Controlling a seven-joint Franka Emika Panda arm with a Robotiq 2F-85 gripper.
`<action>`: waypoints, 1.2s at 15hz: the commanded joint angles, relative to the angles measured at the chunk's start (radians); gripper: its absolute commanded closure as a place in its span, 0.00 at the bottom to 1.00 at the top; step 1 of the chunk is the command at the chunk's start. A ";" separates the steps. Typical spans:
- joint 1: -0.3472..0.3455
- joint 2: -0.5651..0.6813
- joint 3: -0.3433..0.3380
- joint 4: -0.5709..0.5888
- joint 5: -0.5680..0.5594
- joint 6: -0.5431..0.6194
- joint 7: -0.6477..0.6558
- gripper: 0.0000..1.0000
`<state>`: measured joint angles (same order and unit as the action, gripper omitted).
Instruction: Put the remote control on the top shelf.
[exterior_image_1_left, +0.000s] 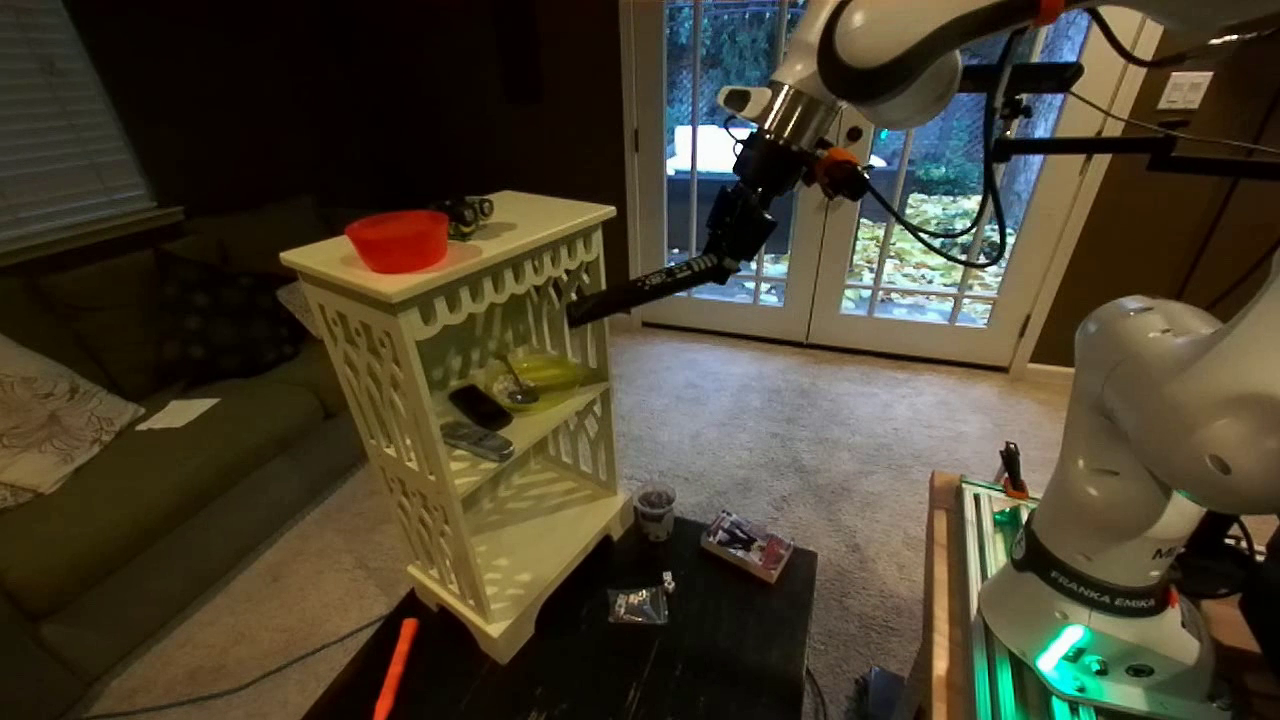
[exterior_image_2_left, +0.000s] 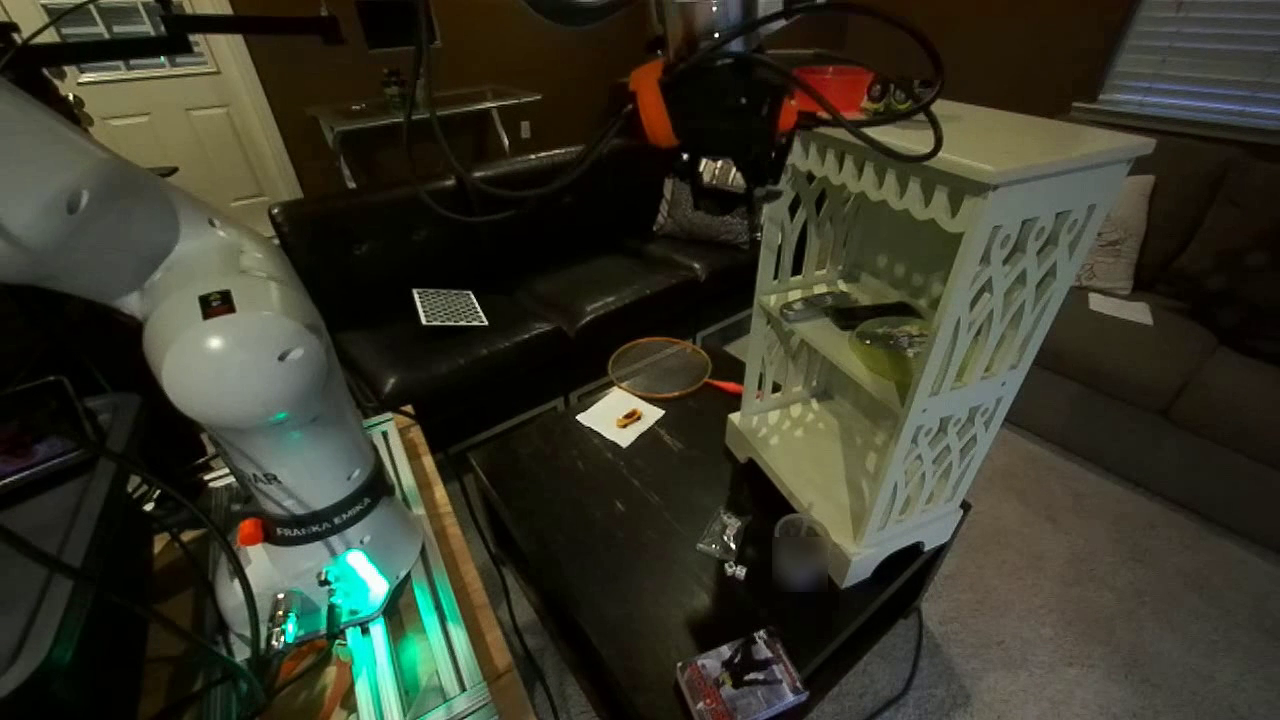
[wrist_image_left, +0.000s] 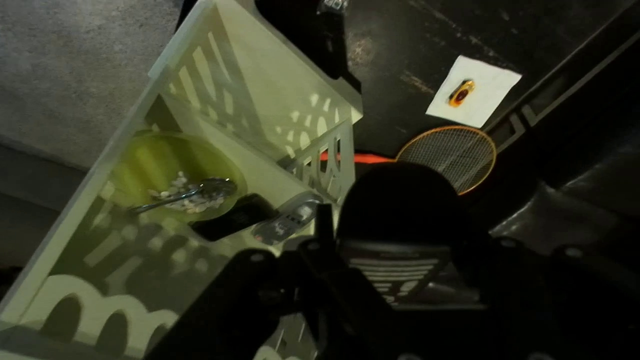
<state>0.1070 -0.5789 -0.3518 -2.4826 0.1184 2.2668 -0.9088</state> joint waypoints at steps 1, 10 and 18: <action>-0.013 0.134 0.067 0.098 -0.013 -0.141 0.023 0.69; -0.080 0.339 0.214 0.254 -0.006 -0.216 0.471 0.69; -0.071 0.335 0.227 0.181 0.064 -0.080 0.504 0.69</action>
<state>0.0392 -0.2399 -0.1479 -2.2596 0.1174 2.0958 -0.4484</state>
